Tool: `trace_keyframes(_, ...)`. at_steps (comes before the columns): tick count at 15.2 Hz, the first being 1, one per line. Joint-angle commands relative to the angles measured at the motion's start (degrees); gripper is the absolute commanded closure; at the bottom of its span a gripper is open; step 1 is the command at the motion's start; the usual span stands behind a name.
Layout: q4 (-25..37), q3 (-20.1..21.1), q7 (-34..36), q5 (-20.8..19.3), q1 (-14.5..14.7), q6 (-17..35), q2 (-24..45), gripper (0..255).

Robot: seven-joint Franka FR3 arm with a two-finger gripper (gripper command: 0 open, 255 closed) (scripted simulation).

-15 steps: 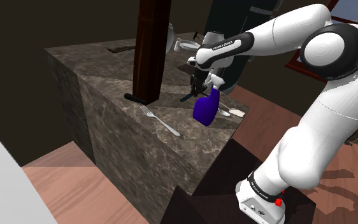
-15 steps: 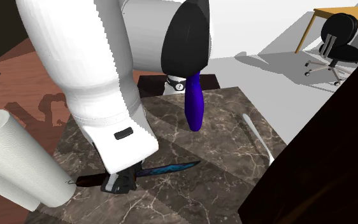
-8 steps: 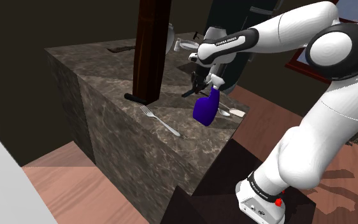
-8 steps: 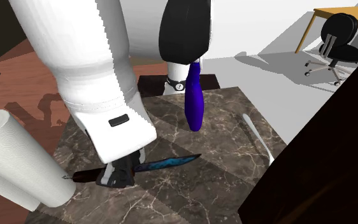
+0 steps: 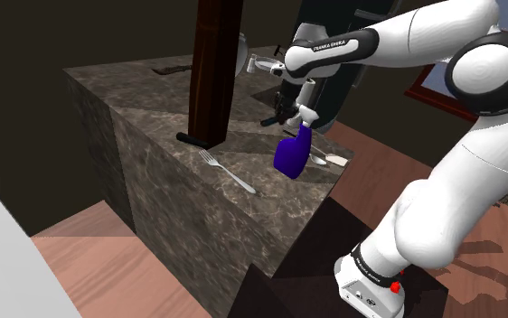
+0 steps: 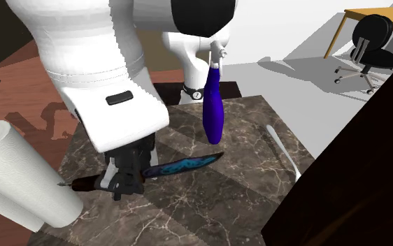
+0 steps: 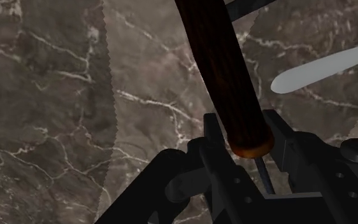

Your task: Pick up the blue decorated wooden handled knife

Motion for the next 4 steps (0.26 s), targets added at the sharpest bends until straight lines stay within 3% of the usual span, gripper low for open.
trace_keyframes(1,0.8,0.0,0.1,-0.3,0.0,-1.5,-0.7,255)
trace_keyframes(4,1.4,0.0,0.2,-0.5,0.0,-2.3,-1.0,255)
